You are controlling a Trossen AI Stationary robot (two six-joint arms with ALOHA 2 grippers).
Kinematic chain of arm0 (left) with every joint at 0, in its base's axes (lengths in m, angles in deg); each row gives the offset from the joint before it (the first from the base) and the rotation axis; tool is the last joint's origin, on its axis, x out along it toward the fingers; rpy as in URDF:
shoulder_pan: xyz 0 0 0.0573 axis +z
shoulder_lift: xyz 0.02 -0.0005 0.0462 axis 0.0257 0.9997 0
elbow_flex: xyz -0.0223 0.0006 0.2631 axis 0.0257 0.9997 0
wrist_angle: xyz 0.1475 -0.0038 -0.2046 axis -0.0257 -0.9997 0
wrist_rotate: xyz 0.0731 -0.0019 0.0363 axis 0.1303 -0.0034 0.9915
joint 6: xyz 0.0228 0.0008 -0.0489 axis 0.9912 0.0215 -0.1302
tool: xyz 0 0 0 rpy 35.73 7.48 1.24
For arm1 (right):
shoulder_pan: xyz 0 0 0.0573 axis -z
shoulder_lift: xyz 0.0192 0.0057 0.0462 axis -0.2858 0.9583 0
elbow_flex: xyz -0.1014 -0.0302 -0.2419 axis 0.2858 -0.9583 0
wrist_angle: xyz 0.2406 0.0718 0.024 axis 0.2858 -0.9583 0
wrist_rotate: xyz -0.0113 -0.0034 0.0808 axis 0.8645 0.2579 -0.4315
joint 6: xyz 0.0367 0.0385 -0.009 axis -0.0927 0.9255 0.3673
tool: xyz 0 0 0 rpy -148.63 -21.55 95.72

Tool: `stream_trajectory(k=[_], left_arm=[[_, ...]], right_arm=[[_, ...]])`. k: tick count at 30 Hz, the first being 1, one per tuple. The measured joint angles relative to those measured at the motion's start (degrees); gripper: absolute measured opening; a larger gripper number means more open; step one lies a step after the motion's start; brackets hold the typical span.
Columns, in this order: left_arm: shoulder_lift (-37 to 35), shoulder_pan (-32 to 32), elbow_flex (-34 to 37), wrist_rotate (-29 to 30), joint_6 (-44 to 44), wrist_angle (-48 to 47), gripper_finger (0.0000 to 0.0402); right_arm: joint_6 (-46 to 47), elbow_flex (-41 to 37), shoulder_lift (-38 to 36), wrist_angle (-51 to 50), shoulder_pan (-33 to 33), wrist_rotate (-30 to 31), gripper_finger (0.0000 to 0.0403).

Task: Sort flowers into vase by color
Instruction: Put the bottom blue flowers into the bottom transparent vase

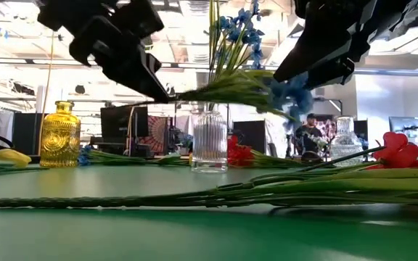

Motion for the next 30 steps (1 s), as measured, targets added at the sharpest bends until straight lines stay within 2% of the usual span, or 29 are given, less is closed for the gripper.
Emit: stream_trajectory(k=[7,15,23,30], left_arm=[[-7.2,-0.2,0.0,-3.8,2.1,-8.2,0.0000],[-15.0,-1.3,0.0,-18.8,9.1,-8.3,0.0000],[-18.5,-2.0,0.0,-35.5,15.3,5.4,0.0000],[-17.9,2.7,0.0,-42.9,17.0,17.4,0.0000]], right_arm=[[0.0,0.0,0.0,0.2,0.0,0.0,0.0270],[0.0,0.0,0.0,0.2,0.0,0.0,0.0270],[0.0,0.0,0.0,0.3,0.0,-0.1,0.0270],[0.0,0.0,0.0,0.9,0.0,-0.1,0.0270]])
